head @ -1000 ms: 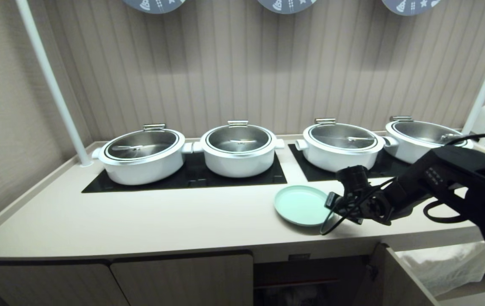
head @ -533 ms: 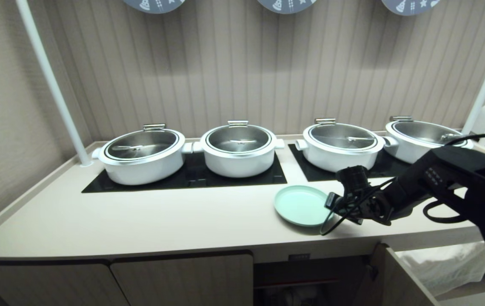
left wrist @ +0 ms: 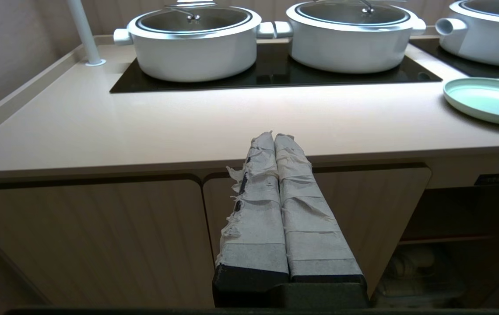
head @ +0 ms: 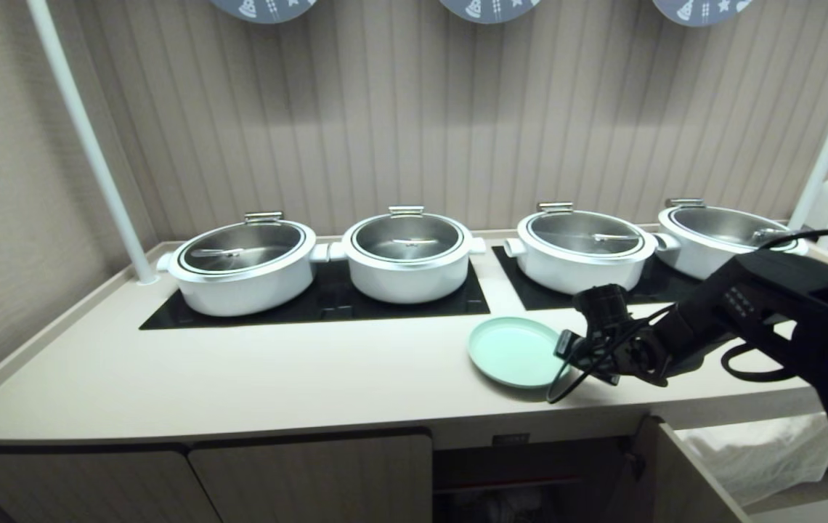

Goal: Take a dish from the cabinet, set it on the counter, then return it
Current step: Place it on the table

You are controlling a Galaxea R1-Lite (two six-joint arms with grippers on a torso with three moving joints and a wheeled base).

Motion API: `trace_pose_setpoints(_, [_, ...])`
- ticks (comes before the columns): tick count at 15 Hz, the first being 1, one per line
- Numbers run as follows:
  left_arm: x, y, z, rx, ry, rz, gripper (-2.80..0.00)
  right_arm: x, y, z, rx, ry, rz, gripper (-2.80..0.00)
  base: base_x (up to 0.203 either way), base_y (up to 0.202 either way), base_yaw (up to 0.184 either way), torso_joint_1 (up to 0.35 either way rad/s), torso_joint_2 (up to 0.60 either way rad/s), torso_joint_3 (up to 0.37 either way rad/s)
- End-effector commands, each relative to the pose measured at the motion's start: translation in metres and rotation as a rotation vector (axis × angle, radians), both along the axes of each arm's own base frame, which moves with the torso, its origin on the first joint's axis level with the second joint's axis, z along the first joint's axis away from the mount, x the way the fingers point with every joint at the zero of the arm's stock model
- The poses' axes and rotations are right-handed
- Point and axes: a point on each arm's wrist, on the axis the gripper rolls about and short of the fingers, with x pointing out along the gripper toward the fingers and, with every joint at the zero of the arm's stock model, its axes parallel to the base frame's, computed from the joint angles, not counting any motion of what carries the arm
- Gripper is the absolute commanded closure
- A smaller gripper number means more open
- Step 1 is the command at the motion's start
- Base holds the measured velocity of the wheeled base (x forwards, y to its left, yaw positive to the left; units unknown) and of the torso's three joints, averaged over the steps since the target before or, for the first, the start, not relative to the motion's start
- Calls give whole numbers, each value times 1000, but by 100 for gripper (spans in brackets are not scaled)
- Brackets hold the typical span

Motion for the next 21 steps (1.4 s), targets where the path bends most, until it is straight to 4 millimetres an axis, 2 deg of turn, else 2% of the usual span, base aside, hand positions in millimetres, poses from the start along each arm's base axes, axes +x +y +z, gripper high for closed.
trace_pose_setpoints(1, [0, 0, 0, 0, 0, -1, 0, 0, 0, 0, 2, -3, -4, 0, 0, 0, 0, 0, 0, 0])
trace_pose_setpoints(2, [0, 0, 0, 0, 0, 0, 0, 0, 0, 0, 3, -1, -3, 0, 0, 0, 0, 0, 0, 0])
trace_pose_setpoints(3, [0, 0, 0, 0, 0, 0, 0, 0, 0, 0, 2, 0, -3, -280, 0, 0, 0, 0, 0, 0])
trace_pose_setpoints(12, [0, 0, 0, 0, 0, 0, 0, 1, -1, 2, -10, -18, -25, -280, 0, 0, 0, 0, 0, 0])
trace_pose_setpoints(16, [0, 0, 0, 0, -1, 0, 0, 8, 1, 16, -26, -89, -32, -280, 0, 0, 0, 0, 0, 0])
trace_pose_setpoints(21, [0, 0, 0, 0, 0, -1, 0, 10, -1, 31, -171, -236, 76, -280, 0, 0, 0, 0, 0, 0])
